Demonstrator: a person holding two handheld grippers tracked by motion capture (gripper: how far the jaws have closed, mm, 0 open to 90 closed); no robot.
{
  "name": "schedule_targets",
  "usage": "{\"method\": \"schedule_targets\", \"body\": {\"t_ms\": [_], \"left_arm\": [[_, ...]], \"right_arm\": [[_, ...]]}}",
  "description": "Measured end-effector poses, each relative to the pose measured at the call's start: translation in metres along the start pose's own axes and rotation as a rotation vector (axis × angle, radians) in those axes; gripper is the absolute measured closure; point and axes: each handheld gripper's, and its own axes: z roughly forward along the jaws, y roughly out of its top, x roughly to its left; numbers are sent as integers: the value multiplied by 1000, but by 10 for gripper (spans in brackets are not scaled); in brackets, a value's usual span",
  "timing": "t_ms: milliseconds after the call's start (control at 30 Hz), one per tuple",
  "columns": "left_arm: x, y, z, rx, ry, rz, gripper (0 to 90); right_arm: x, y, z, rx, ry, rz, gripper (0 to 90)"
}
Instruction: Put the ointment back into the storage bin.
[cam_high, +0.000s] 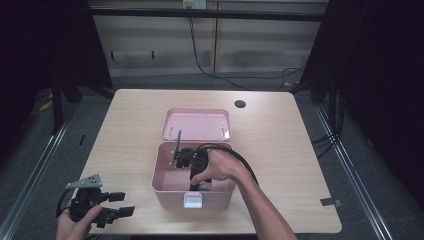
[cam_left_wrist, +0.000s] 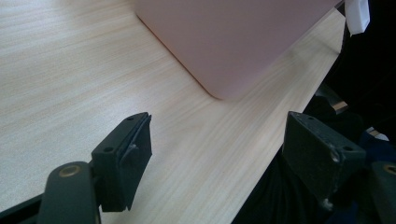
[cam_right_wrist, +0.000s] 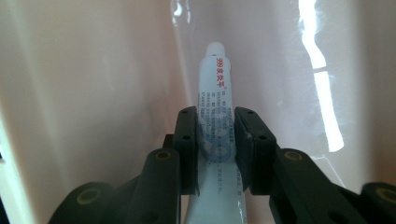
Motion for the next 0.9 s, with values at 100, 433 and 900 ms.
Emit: {"method": "schedule_targets", "body": {"t_ms": [100,433,900], "left_arm": [[0,0,0,2,1,3,238],[0,0,-1,-1,10,-5,239],[0,0,0,0,5,-2,239]], "right_arm": [[0,-1,3,7,1,-2,716],[-1,-1,10,28,1,-7,716],[-5,0,21,71,8,19,710]]}}
